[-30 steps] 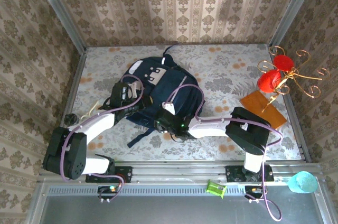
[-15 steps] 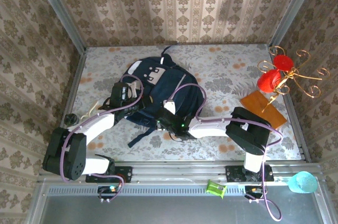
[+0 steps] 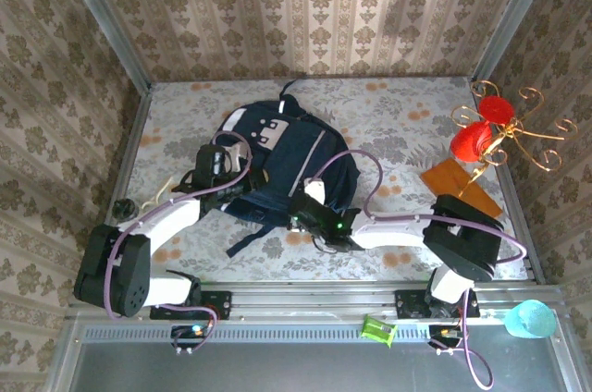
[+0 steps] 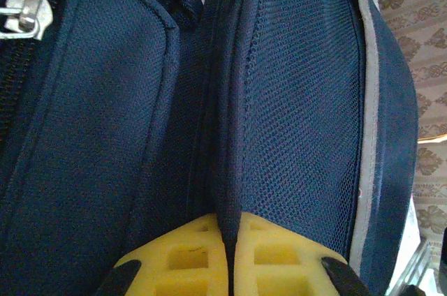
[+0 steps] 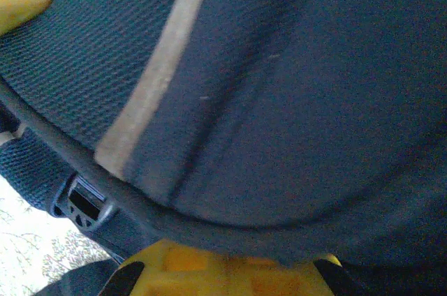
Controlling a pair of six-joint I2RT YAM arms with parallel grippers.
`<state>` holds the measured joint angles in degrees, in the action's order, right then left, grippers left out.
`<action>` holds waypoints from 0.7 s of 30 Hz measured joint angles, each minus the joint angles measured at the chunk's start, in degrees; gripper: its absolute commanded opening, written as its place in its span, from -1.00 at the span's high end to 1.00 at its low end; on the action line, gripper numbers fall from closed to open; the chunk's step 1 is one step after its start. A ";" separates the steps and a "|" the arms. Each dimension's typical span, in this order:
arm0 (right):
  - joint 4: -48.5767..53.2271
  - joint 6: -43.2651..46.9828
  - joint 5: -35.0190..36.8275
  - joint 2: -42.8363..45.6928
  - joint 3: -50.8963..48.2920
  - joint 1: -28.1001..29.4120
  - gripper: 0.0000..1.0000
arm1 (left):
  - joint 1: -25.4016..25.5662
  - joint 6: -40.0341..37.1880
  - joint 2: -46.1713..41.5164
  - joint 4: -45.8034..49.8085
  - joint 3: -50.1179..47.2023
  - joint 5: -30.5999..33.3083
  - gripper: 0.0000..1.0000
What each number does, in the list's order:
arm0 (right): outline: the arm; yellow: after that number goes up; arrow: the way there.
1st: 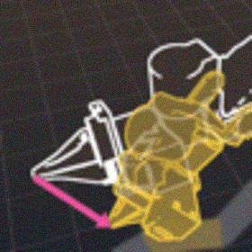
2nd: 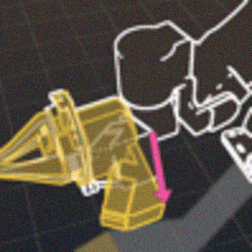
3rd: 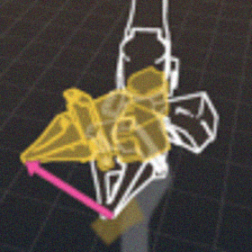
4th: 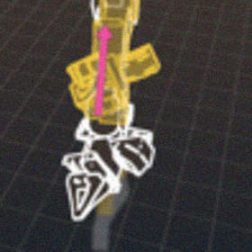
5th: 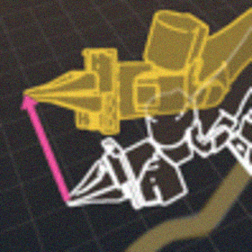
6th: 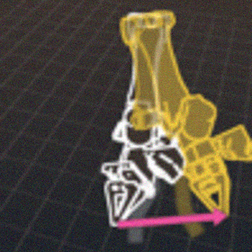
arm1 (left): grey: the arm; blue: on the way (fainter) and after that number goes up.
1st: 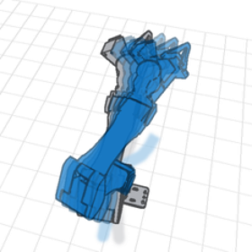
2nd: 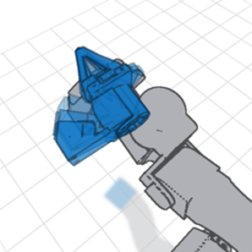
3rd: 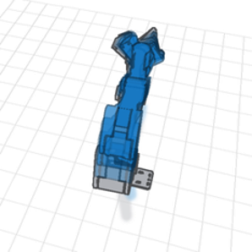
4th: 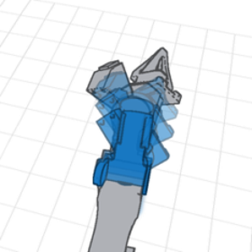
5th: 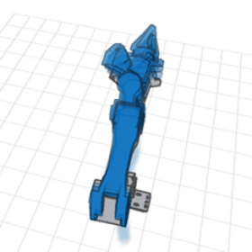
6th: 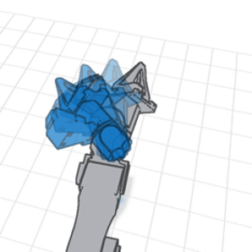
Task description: Pack the student bag
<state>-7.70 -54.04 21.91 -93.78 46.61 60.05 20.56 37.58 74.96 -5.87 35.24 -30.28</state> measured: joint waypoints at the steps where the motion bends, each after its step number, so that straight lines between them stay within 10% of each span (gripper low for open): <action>1: 0.42 0.02 0.02 0.74 -0.50 -0.11 1.00 | -0.07 -0.31 -0.13 0.37 0.11 0.00 1.00; 21: 4.76 15.32 -5.42 12.68 -7.72 -14.16 1.00 | -2.34 -6.80 -0.50 7.65 2.62 0.74 1.00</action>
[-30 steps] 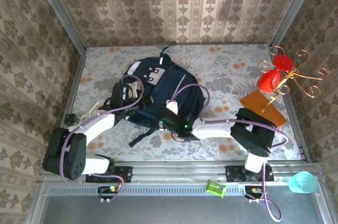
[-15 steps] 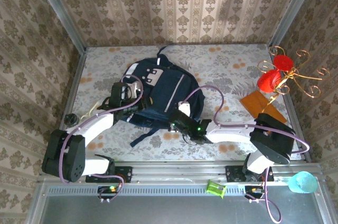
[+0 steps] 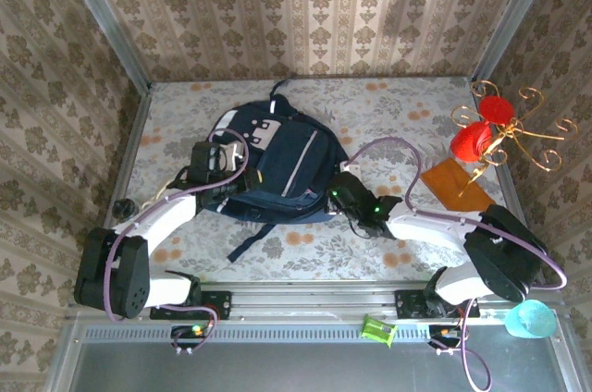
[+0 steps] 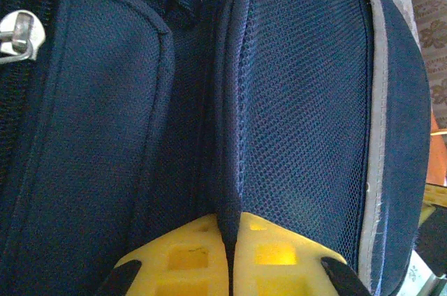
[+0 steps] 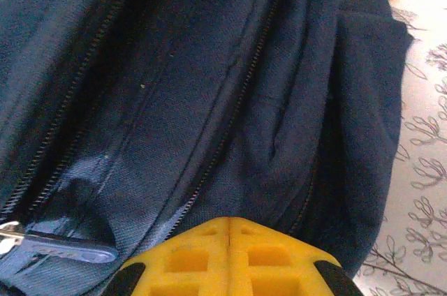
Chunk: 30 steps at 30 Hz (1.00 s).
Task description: Pack the student bag
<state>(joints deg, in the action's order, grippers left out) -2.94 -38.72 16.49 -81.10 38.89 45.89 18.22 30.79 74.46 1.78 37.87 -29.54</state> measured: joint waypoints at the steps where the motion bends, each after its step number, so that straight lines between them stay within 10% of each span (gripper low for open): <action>1: -0.28 1.49 -1.01 0.02 0.00 0.17 1.00 | 0.00 -0.04 0.00 0.04 0.02 0.04 1.00; 13: 4.31 24.72 -14.16 3.89 2.97 -1.90 0.13 | 0.00 -0.22 0.00 0.15 0.04 0.20 1.00; 30: 3.15 45.44 -32.35 -7.26 7.30 -7.82 0.21 | 0.00 -0.22 0.00 0.15 0.04 0.28 1.00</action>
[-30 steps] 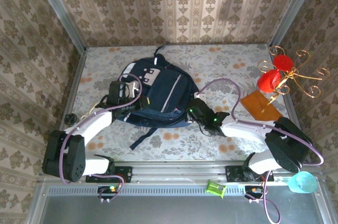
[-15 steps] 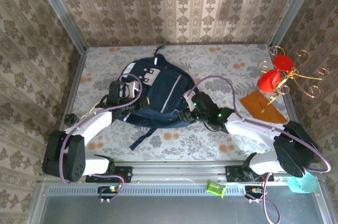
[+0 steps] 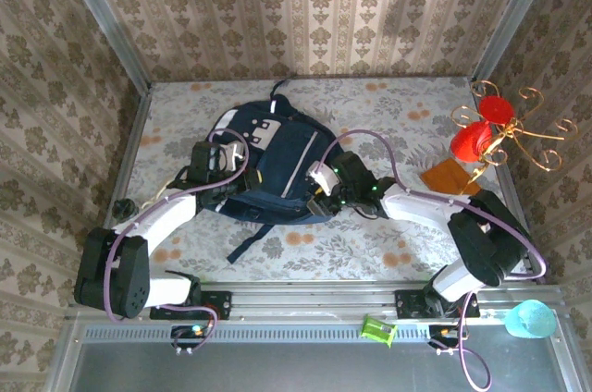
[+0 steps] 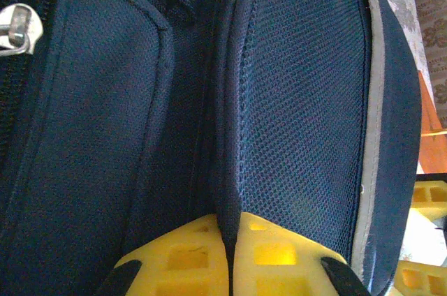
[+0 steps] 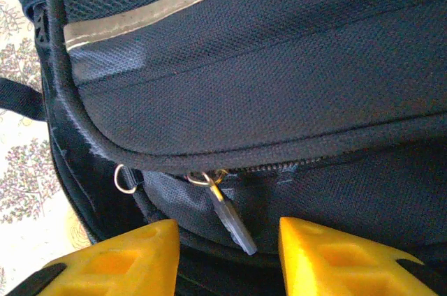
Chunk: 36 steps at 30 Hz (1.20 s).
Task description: Pack the student bag
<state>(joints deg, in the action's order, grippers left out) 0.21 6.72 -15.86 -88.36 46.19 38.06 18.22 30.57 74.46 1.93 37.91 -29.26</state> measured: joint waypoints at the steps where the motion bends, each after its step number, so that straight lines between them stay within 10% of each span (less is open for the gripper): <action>1: -0.37 0.33 -0.07 -0.42 0.00 -0.07 0.24 | 0.00 0.00 0.00 0.00 0.00 0.09 1.00; 13: -9.46 -1.20 -1.07 -0.50 -3.78 -0.04 0.99 | 0.02 0.00 0.17 0.00 0.02 0.13 1.00; 24: -9.94 -9.20 6.23 9.14 -8.44 -0.57 1.00 | 0.11 -2.16 0.76 1.73 1.92 1.18 1.00; 28: -8.35 -13.31 7.17 9.35 -7.39 -0.74 1.00 | 0.09 -4.00 1.03 1.97 2.14 1.86 0.18; 36: -5.66 -18.21 7.98 11.37 -7.32 -0.50 1.00 | 2.67 -10.38 -5.18 2.43 2.56 13.20 -0.41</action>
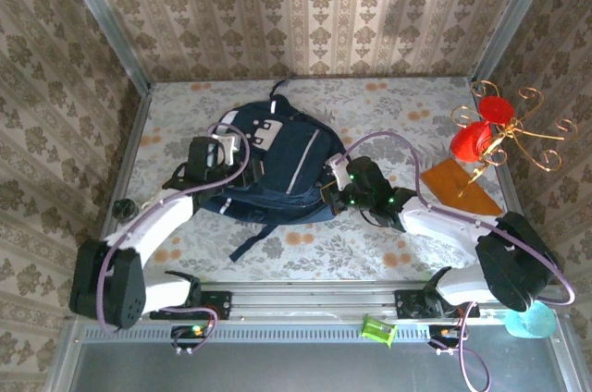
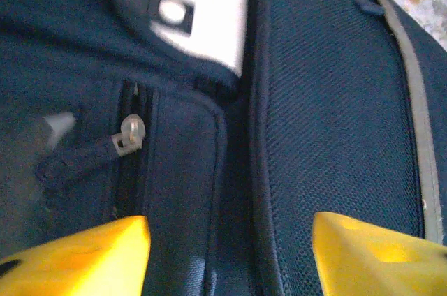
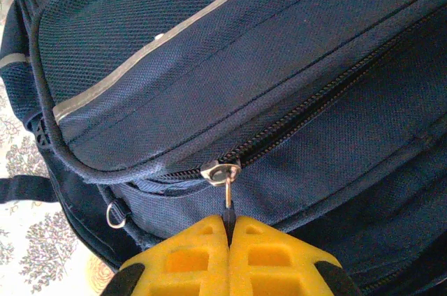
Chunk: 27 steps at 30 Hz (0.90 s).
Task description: Pack the student bag
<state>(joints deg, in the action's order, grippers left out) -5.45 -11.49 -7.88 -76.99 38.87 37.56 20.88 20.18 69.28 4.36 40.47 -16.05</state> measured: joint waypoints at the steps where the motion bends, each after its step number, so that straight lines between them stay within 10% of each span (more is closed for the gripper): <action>1: 0.39 -0.63 -0.02 0.28 0.07 0.07 1.00 | 2.23 -1.92 -2.21 -0.15 -0.04 2.69 -0.42; 14: 1.03 -5.11 -0.94 1.09 0.09 0.59 1.00 | 26.34 -38.34 1.29 -13.90 -5.46 6.73 -0.37; 20: 1.01 -5.31 -1.09 1.11 0.09 0.63 1.00 | 28.68 -47.19 9.44 -14.29 -1.46 9.11 -0.05; 27: 1.03 -5.53 -0.94 1.22 0.09 0.63 1.00 | 29.55 -50.60 12.26 -15.32 0.17 12.09 0.84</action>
<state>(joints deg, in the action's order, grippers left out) -4.43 -17.02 -8.82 -75.77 38.96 38.20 50.43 -30.41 81.54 -10.96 40.64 -3.97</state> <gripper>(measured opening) 0.066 0.202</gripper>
